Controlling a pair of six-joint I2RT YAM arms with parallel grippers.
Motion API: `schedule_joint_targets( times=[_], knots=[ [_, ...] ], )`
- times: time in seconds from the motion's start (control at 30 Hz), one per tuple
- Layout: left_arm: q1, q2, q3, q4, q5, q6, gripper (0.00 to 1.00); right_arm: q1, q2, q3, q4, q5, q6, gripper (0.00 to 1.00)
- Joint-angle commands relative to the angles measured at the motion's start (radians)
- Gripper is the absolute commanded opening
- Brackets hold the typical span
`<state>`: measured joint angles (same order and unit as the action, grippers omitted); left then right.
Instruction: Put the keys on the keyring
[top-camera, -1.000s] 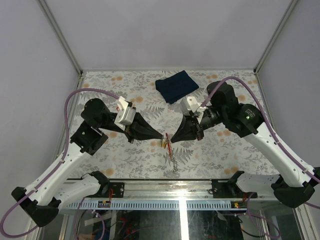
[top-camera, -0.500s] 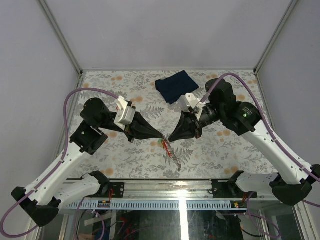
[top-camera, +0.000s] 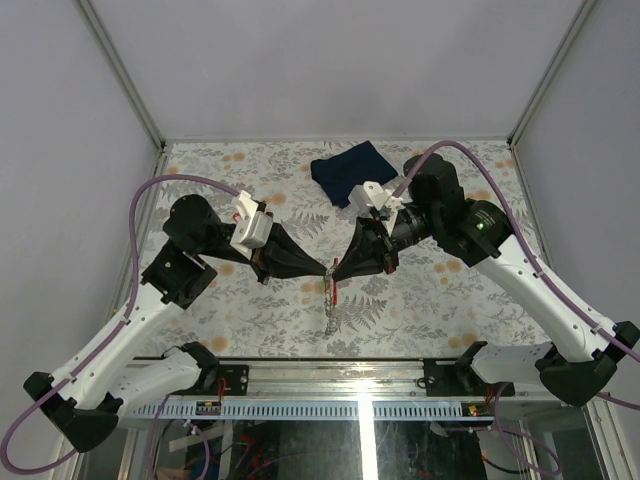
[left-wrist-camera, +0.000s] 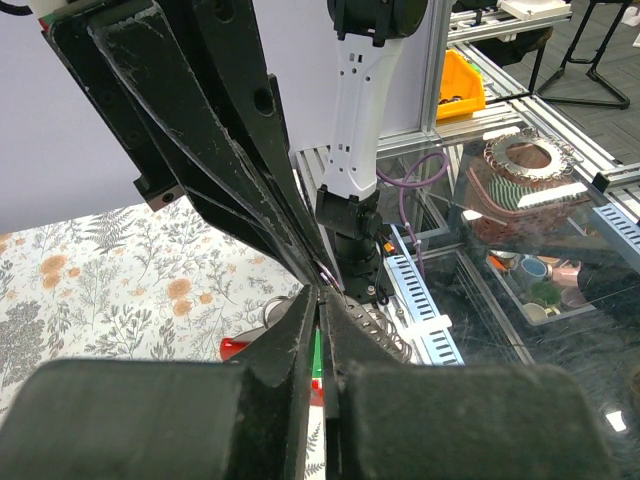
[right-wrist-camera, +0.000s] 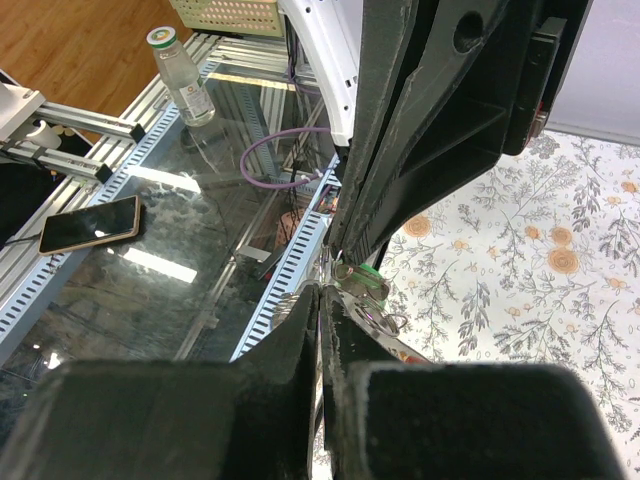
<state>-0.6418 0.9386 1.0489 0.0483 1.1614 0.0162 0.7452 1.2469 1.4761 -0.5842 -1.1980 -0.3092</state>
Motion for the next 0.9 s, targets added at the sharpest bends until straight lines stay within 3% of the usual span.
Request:
schedule_joint_targets(
  times=[0.0, 0.87],
  knots=[
    [-0.006, 0.002, 0.037, 0.008, 0.002, 0.007, 0.00, -0.001, 0.011, 0.007, 0.049, -0.043, 0.012, 0.00],
    [-0.007, 0.008, 0.049, 0.008, 0.040, -0.002, 0.00, -0.001, -0.001, 0.004, 0.010, -0.016, -0.027, 0.00]
  ],
)
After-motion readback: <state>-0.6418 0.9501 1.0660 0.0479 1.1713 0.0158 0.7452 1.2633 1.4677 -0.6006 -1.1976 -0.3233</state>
